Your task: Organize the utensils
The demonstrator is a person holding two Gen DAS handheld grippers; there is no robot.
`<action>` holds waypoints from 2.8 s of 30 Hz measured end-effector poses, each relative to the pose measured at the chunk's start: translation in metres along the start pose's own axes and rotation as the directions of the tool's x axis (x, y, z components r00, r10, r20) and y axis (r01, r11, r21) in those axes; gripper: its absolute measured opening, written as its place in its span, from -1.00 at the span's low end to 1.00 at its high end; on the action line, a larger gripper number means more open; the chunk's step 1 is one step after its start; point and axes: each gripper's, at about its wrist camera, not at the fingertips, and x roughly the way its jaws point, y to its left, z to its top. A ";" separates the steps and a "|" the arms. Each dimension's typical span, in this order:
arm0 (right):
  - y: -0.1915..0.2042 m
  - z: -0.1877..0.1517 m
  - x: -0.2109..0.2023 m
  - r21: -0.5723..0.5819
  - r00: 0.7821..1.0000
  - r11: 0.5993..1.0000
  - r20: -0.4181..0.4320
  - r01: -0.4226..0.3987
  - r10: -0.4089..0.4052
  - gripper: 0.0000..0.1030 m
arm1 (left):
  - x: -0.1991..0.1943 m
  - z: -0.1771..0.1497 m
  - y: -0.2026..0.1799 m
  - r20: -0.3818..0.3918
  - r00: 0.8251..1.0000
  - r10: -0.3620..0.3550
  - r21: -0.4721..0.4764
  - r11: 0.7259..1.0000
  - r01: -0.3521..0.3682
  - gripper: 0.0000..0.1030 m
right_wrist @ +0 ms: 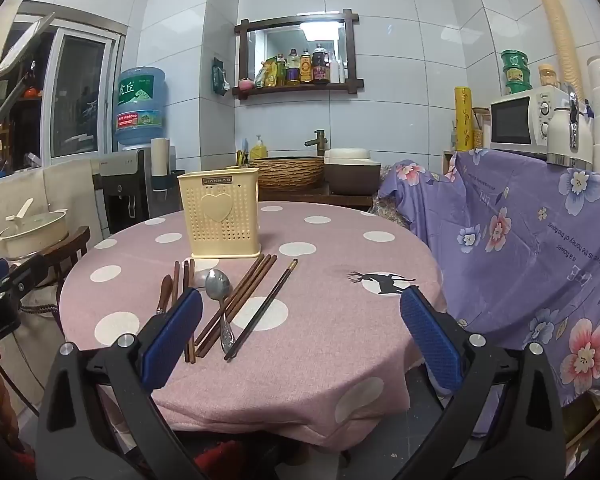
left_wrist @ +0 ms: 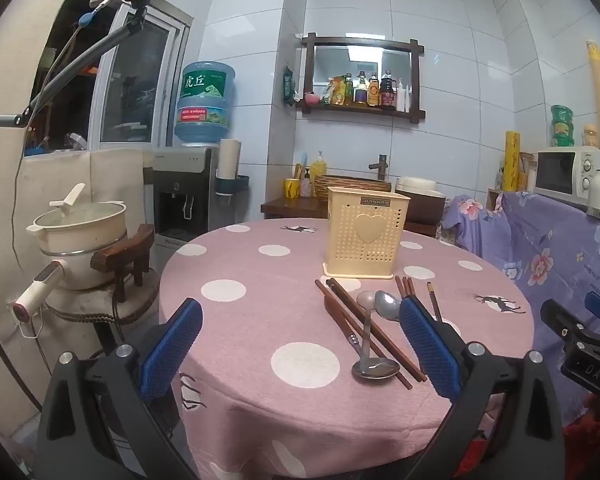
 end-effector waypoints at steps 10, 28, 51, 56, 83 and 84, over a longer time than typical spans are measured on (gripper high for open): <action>0.001 0.000 -0.001 0.000 1.000 1.000 0.001 0.000 0.000 0.90 | 0.002 -0.001 -0.009 -0.001 1.000 0.007 0.024 1.000 -0.007 0.90; 0.000 0.000 -0.001 -0.005 1.000 1.000 -0.004 0.000 -0.001 0.90 | 0.000 0.001 -0.002 0.000 1.000 0.005 0.014 1.000 -0.005 0.90; 0.003 -0.001 0.003 -0.008 1.000 1.000 -0.009 0.000 0.000 0.90 | -0.001 0.001 -0.004 0.006 1.000 0.016 0.029 0.999 -0.016 0.90; 0.003 -0.001 0.003 -0.009 1.000 1.000 -0.009 -0.001 0.000 0.90 | 0.001 0.000 -0.003 0.002 1.000 0.019 0.031 0.999 -0.019 0.90; 0.001 -0.004 0.005 -0.009 1.000 1.000 -0.016 -0.002 0.002 0.90 | 0.001 -0.001 0.001 -0.003 1.000 0.020 0.032 0.999 -0.020 0.90; 0.001 -0.004 0.005 -0.009 1.000 1.000 -0.017 -0.003 0.003 0.90 | 0.001 -0.002 0.003 -0.003 1.000 0.021 0.031 0.999 -0.020 0.90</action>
